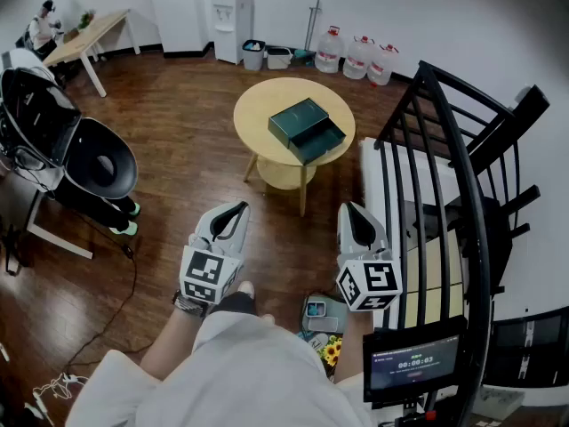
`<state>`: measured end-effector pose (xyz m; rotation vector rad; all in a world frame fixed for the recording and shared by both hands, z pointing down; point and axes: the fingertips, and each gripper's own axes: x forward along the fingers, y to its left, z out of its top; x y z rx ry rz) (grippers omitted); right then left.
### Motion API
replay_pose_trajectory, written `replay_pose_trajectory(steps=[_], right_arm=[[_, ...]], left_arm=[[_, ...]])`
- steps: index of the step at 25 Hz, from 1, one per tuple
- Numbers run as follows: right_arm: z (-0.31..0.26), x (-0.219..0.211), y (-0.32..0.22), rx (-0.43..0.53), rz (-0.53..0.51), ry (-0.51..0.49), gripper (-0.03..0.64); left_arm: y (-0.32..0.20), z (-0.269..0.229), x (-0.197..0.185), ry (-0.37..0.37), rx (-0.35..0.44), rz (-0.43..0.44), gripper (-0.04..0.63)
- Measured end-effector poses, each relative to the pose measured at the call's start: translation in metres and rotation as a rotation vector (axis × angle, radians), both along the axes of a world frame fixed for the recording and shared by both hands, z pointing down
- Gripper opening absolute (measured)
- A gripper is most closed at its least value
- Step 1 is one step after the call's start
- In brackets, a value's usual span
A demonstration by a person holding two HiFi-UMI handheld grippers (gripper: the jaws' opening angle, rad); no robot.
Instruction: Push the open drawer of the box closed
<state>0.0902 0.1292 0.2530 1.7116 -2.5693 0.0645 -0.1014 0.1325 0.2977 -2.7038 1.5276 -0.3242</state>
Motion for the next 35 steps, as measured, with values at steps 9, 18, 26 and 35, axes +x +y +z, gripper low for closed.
replay_pose_trajectory(steps=[9, 18, 26, 35], right_arm=[[0.027, 0.004, -0.011, -0.024, -0.001, 0.006, 0.003], [0.027, 0.000, -0.075, -0.059, 0.027, 0.014, 0.003], [0.033, -0.005, -0.121, -0.088, 0.046, -0.015, 0.003], [0.044, -0.019, -0.167, -0.117, 0.024, 0.034, 0.003]], left_arm=[[-0.014, 0.023, 0.010, 0.007, -0.005, 0.018, 0.014], [-0.086, 0.023, 0.008, 0.009, -0.033, 0.050, 0.014], [-0.142, 0.024, 0.011, 0.008, -0.046, 0.073, 0.014], [-0.187, 0.038, 0.013, -0.003, -0.087, 0.138, 0.032]])
